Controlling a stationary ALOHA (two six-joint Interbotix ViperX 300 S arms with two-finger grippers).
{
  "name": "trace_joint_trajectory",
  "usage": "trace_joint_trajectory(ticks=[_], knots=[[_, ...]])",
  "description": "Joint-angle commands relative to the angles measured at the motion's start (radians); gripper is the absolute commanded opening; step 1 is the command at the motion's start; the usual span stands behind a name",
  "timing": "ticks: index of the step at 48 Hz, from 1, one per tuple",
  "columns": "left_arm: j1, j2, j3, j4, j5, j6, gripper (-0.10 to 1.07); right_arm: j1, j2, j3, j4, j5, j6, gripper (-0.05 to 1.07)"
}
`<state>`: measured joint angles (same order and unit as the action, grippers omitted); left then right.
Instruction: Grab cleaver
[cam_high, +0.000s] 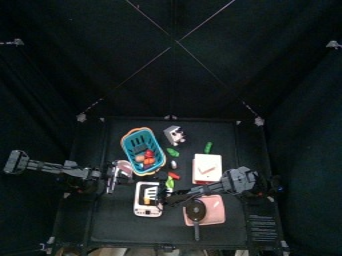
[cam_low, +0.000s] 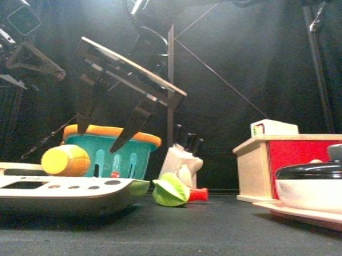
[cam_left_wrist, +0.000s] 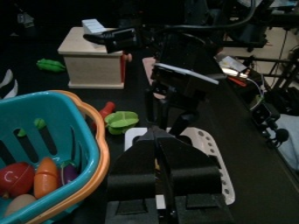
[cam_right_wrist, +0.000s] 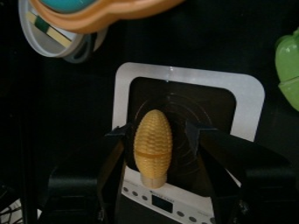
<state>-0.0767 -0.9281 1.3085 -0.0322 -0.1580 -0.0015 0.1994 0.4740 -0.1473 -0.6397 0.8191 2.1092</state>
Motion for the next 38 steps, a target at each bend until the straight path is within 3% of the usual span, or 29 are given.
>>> trace_joint_trajectory(ticks=[1,11,29,38], knots=[[0.000,0.000,-0.020,0.000,-0.005,0.000,0.30,0.000,-0.091,-0.009,-0.041,0.009,-0.009,0.87],[0.000,0.000,-0.018,0.000,-0.005,0.000,0.30,0.000,-0.183,0.046,-0.083,0.025,-0.101,0.87],[-0.002,0.000,-0.031,0.000,-0.009,0.000,0.30,-0.018,-0.411,0.170,-0.087,0.112,-0.416,0.86],[0.000,0.000,-0.044,0.000,-0.021,0.005,0.30,-0.123,-0.525,0.244,-0.109,0.132,-0.626,0.86]])
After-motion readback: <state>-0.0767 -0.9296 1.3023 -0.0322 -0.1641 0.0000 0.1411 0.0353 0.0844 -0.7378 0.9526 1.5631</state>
